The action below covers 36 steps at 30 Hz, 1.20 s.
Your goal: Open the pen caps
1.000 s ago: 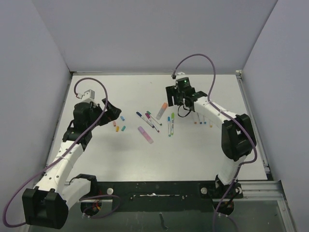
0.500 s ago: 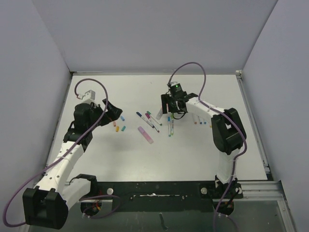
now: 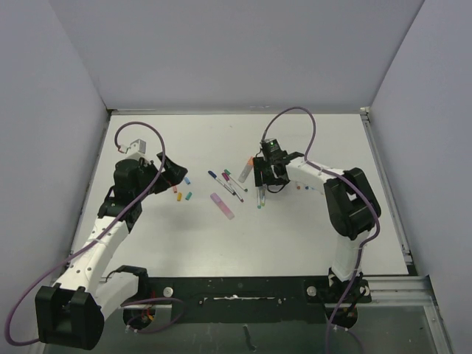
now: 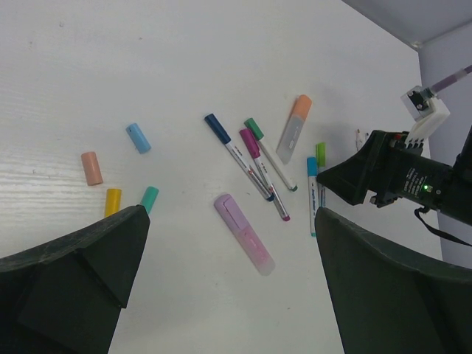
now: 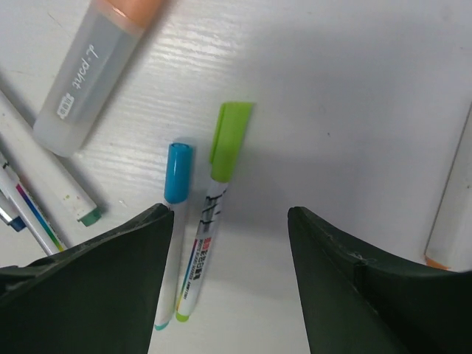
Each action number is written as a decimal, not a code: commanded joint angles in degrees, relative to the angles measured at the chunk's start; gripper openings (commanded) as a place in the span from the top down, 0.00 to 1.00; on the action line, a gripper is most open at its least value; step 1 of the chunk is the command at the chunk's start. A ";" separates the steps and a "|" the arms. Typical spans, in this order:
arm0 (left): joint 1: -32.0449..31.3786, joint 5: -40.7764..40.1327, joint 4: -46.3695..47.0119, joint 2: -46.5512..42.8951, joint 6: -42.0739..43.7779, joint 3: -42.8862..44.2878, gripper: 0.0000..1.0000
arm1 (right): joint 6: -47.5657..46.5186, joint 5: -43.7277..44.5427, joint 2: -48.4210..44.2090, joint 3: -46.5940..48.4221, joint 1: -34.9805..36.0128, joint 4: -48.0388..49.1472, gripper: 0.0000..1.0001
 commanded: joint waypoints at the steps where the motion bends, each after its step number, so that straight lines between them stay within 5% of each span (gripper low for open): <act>1: -0.47 0.71 3.95 -1.52 -0.95 0.05 0.02 | 0.43 2.58 -5.46 -1.06 0.37 1.27 0.36; 36: -1.00 0.41 5.05 -1.26 -1.83 -0.31 0.02 | -0.76 2.21 -1.40 -2.20 0.81 1.60 0.47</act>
